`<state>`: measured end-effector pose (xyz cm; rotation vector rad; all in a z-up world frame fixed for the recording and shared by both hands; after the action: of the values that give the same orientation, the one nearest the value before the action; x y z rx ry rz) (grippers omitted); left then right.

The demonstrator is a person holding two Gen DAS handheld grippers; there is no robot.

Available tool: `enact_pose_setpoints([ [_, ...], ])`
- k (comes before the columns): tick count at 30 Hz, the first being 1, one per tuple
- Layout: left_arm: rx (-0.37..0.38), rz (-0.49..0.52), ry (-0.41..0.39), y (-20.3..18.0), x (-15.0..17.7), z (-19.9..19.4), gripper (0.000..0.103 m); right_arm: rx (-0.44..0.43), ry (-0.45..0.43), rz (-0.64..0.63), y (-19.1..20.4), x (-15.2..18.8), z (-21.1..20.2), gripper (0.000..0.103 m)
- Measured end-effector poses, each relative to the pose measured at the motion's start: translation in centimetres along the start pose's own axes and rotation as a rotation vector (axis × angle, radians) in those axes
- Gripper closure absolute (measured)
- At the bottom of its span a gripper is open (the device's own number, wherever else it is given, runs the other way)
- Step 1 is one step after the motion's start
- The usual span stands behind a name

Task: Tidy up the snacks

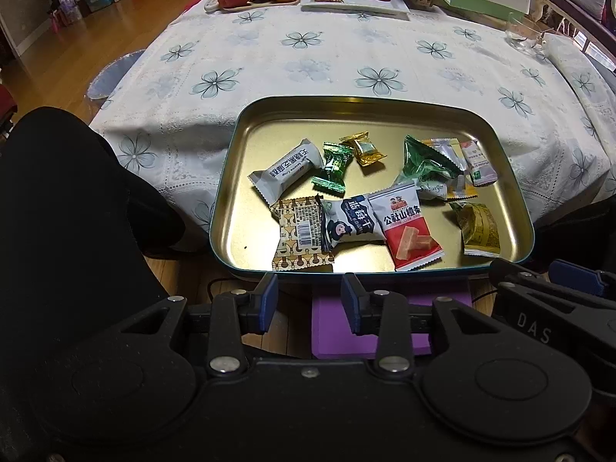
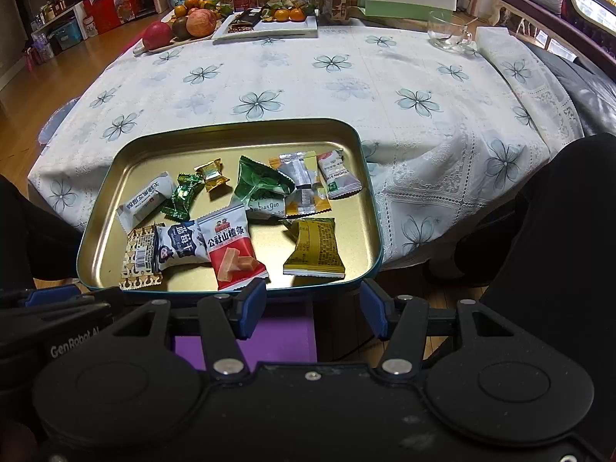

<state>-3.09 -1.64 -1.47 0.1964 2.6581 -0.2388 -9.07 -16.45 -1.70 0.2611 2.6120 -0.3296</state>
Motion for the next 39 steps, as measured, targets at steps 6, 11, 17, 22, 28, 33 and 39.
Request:
enact_pose_setpoints([
  [6,0.003,-0.007,0.01,0.15,-0.01,0.3,0.056,-0.005,0.014,-0.006,0.24,-0.03,0.4,0.046],
  [11,-0.001,-0.01,0.014,0.21,0.03,0.41,0.056,-0.006,0.02,-0.008,0.33,0.04,0.51,0.046],
  [17,-0.003,-0.009,0.018,0.17,0.02,0.47,0.056,-0.007,0.022,-0.01,0.35,0.08,0.54,0.046],
  [22,-0.007,-0.009,0.019,0.15,0.0,0.5,0.056,-0.006,0.022,-0.011,0.42,0.06,0.49,0.046],
  [28,-0.01,-0.008,0.023,0.12,0.0,0.58,0.056,-0.008,0.026,-0.01,0.4,0.03,0.57,0.046],
  [33,-0.01,-0.007,0.021,0.12,-0.02,0.56,0.056,-0.01,0.026,-0.01,0.42,0.0,0.58,0.046],
  [39,-0.004,-0.006,0.028,0.04,-0.08,0.5,0.056,-0.013,0.027,-0.009,0.46,0.0,0.56,0.046],
])
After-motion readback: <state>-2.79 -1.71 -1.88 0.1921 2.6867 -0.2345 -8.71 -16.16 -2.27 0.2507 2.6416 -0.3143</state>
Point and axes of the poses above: each gripper's, at about its wrist camera, not at the fingertips, and z roughly the way its jaws point, y to its left, x to its underside, the point moved 3 cm from there along z, roughly the way its jaws point, and after that the axes turned 11 degrees about x, right-handed, at the moved point
